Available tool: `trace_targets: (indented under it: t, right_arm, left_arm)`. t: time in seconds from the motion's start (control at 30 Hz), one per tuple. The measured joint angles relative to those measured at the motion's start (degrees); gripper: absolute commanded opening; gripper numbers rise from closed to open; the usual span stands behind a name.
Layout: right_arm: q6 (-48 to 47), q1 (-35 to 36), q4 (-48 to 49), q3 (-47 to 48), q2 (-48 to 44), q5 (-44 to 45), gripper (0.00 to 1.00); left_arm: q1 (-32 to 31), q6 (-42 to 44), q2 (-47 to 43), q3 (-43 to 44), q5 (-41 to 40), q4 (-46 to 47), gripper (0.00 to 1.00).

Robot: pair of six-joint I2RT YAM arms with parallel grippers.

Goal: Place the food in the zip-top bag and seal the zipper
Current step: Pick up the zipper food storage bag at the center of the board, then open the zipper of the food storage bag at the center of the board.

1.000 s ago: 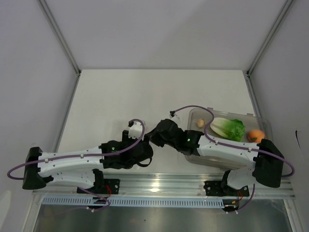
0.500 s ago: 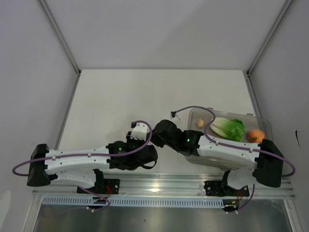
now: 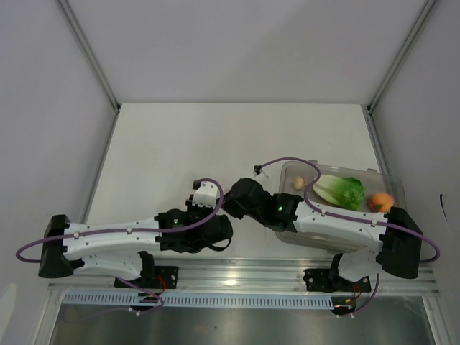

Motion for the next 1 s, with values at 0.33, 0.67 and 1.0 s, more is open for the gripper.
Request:
trace_targets:
  t: [0.33, 0.67, 1.0]
  right_arm:
    - [-0.02, -0.24, -1.09, -0.04, -0.28, -0.26, 0.0]
    - [2.82, -0.17, -6.38, 0.2, -2.45, -0.7, 0.0]
    - [3.48, 0.22, -6.1, 1.55, -3.34, -2.01, 0.0]
  left_arm:
    - [-1.14, 0.28, -0.07, 1.14, -2.43, -3.17, 0.75]
    - [-2.62, -0.28, 3.61, 3.1, -6.56, -4.85, 0.67]
    - [-3.93, 0.5, 4.68, 3.1, -8.74, -4.24, 0.33]
